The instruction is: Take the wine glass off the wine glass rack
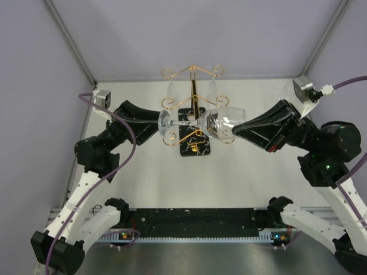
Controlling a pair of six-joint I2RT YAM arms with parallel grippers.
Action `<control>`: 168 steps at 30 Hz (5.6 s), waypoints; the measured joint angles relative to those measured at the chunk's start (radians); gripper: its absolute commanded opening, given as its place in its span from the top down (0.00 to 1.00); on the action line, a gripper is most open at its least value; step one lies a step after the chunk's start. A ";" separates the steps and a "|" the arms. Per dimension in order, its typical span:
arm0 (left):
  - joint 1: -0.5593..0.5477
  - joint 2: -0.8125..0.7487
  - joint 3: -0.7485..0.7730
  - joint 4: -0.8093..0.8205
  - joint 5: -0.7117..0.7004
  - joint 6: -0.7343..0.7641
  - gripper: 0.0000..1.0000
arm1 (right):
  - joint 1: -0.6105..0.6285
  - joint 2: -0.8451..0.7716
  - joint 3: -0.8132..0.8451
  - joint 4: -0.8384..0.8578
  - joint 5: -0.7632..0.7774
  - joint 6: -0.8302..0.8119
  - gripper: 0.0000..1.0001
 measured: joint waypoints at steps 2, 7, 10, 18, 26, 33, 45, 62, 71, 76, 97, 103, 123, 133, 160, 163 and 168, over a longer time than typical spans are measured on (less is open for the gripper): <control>0.000 0.013 0.007 -0.043 -0.001 0.029 0.42 | -0.030 0.003 0.019 -0.050 0.005 -0.019 1.00; 0.000 0.045 0.011 -0.143 -0.001 0.090 0.43 | -0.101 0.026 0.087 -0.167 0.023 -0.069 1.00; 0.000 0.056 0.022 -0.203 -0.002 0.133 0.42 | -0.140 0.043 0.138 -0.255 0.049 -0.117 1.00; 0.000 0.062 0.098 -0.384 -0.010 0.262 0.42 | -0.241 0.081 0.291 -0.551 0.201 -0.266 1.00; 0.000 0.061 0.116 -0.547 -0.013 0.369 0.43 | -0.274 0.159 0.466 -0.846 0.530 -0.418 1.00; 0.000 0.062 0.117 -0.653 -0.012 0.423 0.43 | -0.355 0.280 0.557 -1.014 0.782 -0.483 1.00; 0.000 0.097 0.117 -0.774 -0.001 0.486 0.44 | -0.571 0.724 0.836 -1.211 0.771 -0.491 1.00; 0.000 0.169 0.102 -0.756 0.041 0.451 0.46 | -0.706 0.771 0.571 -1.272 0.720 -0.479 1.00; 0.000 0.159 0.100 -0.756 0.052 0.451 0.46 | -0.784 0.771 0.467 -1.257 0.761 -0.478 1.00; 0.000 0.159 0.097 -0.756 0.058 0.451 0.46 | -0.797 0.780 0.467 -1.222 0.800 -0.475 1.00; 0.000 0.175 0.089 -0.774 0.059 0.467 0.46 | -0.832 0.927 0.477 -1.141 0.851 -0.442 0.75; 0.000 0.178 0.089 -0.776 0.057 0.471 0.46 | -0.832 0.929 0.491 -1.126 0.836 -0.439 0.51; 0.000 0.182 0.093 -0.809 0.038 0.489 0.46 | -0.703 0.719 0.722 -1.188 0.897 -0.498 0.36; 0.000 0.209 0.244 -0.945 -0.154 0.579 0.46 | -0.610 0.674 0.747 -1.096 0.630 -0.449 0.36; 0.045 0.853 0.920 -1.064 -0.697 0.659 0.44 | -0.446 0.410 0.183 -0.717 0.433 -0.303 0.35; 0.056 0.917 0.986 -1.070 -0.713 0.670 0.44 | -0.438 0.411 0.151 -0.701 0.428 -0.302 0.35; 0.084 1.000 1.061 -1.103 -0.701 0.676 0.44 | -0.426 0.412 0.133 -0.693 0.415 -0.299 0.35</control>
